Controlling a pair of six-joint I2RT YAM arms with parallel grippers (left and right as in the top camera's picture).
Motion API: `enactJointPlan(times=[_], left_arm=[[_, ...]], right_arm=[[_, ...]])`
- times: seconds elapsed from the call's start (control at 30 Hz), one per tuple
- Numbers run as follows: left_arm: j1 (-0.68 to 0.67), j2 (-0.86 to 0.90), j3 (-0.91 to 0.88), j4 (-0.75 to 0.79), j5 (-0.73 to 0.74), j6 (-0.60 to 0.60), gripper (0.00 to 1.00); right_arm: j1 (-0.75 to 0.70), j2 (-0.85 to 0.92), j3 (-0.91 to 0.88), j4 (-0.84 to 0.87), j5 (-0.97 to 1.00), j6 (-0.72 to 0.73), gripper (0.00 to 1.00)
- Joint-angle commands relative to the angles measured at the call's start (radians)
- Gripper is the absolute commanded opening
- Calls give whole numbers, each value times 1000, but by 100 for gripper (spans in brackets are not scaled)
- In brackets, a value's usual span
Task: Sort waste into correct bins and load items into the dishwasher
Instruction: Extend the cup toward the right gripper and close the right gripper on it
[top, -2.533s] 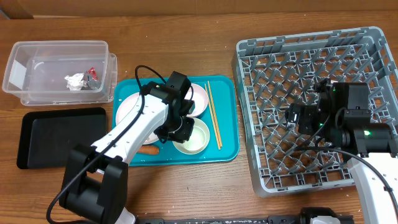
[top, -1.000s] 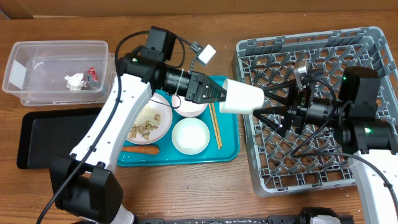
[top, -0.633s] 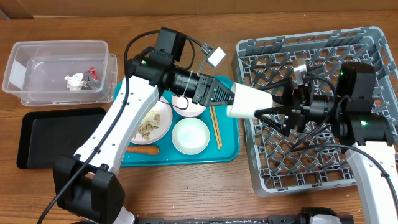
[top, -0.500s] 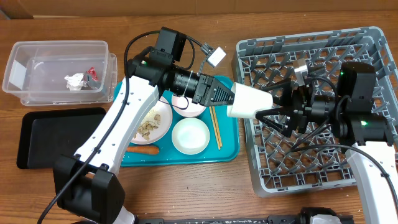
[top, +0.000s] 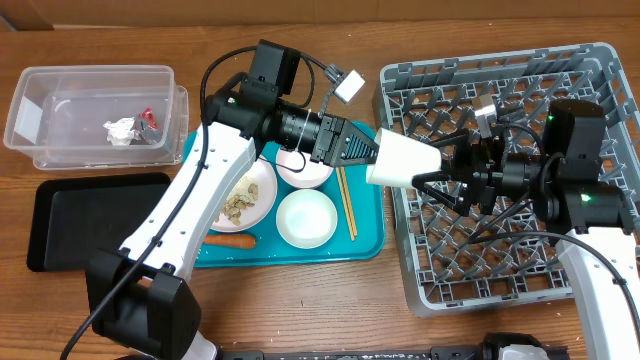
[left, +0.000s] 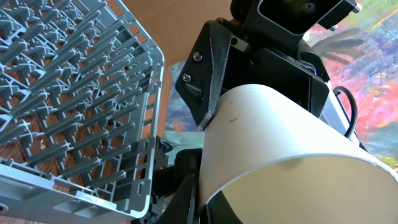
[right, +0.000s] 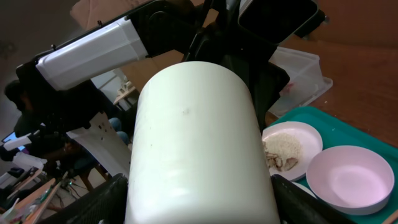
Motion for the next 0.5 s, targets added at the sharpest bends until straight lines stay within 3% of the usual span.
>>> enactJointPlan(times=[0.0,0.33,0.47], left_arm=[[-2,-5,15,7,8,-23,4],[-2,-5,15,7,8,-23,4],[-2,-5,15,-3,-60,-34,6]], right_arm=[[0,-1,27,2,-39,0,71],[0,-1,27,7,-38,0,63],[0,-1,27,6,14,0,55]])
